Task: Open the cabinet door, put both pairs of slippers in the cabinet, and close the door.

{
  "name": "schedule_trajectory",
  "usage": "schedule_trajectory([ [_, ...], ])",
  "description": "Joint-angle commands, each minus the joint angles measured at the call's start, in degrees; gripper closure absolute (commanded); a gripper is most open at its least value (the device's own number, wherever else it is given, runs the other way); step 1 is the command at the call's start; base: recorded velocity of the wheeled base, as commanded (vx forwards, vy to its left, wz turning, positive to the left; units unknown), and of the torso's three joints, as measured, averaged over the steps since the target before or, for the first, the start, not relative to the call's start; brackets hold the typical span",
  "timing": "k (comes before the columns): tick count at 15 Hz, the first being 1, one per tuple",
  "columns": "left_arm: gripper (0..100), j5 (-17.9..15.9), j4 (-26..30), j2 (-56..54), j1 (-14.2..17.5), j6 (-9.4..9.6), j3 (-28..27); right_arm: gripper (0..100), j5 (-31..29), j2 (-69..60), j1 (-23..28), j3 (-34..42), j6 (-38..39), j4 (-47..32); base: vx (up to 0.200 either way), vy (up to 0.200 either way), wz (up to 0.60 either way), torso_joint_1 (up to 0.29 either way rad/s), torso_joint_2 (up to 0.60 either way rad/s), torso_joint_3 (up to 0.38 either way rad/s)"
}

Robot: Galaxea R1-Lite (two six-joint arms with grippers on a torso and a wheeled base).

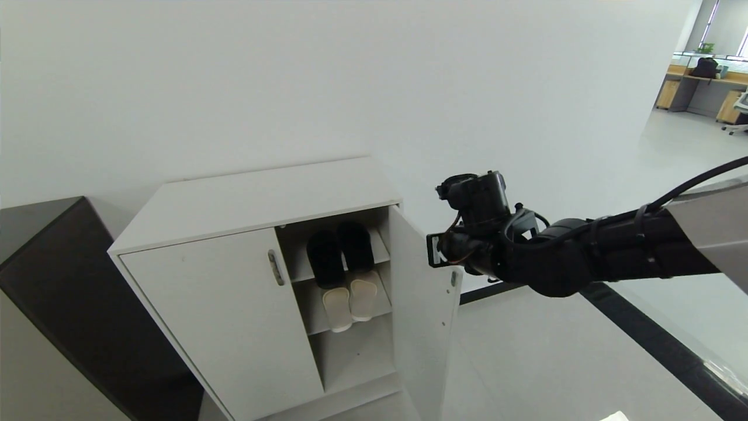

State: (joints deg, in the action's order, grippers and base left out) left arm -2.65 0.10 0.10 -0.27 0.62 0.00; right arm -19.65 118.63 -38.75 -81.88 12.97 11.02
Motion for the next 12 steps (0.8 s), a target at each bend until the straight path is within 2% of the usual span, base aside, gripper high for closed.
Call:
schedule_trajectory([
  [1,100,0.0,0.0,0.0,0.0,-0.01,0.0,100,0.6,-3.8,-1.3,8.3,-3.0,6.5,0.0,0.0,0.0,0.0,0.0,0.0],
  [2,100,0.0,0.0,0.0,0.0,-0.01,0.0,100,0.8,-4.0,-1.1,12.0,-7.7,8.9,0.0,0.0,0.0,0.0,0.0,0.0],
  [5,100,0.0,0.0,0.0,0.0,-0.09,0.0,100,1.5,-4.4,-0.5,16.4,-9.8,15.9,0.0,0.0,0.0,0.0,0.0,0.0],
  [12,100,0.0,0.0,0.0,0.0,-0.09,0.0,100,3.4,-4.9,-1.1,17.5,-10.2,18.2,0.0,0.0,0.0,0.0,0.0,0.0],
])
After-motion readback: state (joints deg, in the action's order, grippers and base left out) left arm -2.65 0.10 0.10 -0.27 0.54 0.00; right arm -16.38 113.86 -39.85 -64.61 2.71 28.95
